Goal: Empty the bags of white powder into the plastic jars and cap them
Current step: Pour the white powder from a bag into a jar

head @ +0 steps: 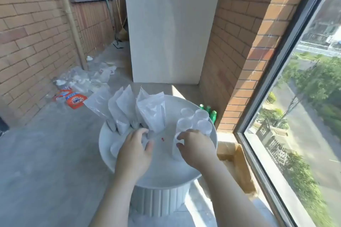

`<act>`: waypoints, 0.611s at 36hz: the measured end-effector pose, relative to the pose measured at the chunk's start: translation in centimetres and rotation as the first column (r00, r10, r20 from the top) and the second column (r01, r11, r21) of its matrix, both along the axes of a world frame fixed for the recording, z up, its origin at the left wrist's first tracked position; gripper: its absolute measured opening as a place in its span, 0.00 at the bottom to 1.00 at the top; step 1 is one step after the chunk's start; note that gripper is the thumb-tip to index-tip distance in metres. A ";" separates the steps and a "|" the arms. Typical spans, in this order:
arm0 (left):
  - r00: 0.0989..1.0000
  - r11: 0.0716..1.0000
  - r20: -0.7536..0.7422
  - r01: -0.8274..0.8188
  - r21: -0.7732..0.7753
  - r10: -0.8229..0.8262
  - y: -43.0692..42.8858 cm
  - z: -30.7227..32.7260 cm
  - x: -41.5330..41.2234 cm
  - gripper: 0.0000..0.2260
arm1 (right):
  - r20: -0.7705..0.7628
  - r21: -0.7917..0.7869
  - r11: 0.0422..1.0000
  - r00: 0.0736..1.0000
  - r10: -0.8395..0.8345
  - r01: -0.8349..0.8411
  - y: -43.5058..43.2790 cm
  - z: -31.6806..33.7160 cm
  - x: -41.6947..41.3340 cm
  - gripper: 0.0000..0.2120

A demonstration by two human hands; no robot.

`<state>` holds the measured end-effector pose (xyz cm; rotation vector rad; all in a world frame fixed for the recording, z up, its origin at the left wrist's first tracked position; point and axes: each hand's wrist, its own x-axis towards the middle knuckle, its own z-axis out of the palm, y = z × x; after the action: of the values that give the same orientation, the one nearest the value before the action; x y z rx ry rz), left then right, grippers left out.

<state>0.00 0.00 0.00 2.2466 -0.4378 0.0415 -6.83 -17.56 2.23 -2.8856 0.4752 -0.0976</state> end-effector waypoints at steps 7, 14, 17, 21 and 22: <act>0.996 0.999 -0.085 -0.010 -0.033 0.007 -0.7 -0.5 0.6 0.15 | -0.048 0.026 0.995 0.994 -0.096 0.097 0.9 -3.0 0.4 0.08; 0.999 1.000 -0.041 -0.021 0.014 0.021 -0.7 0.7 1.4 0.14 | -0.027 0.152 0.988 1.000 0.001 0.003 1.5 -4.0 1.2 0.05; 0.998 0.999 -0.041 -0.048 0.017 0.048 -0.5 1.1 1.8 0.13 | -0.018 0.247 0.968 0.998 0.054 -0.048 2.3 -4.1 1.5 0.05; 0.996 0.997 -0.055 -0.062 0.034 0.064 0.0 1.4 2.3 0.14 | -0.018 0.334 0.936 0.993 0.119 -0.107 2.8 -3.7 1.6 0.05; 0.996 0.996 -0.058 -0.071 0.045 0.074 0.2 1.4 2.5 0.14 | -0.017 0.348 0.930 0.992 0.129 -0.115 2.8 -3.5 1.5 0.05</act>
<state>2.46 0.20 1.42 2.2987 -0.3276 0.0029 -5.35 -14.79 -1.24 -2.5642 0.2837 0.0583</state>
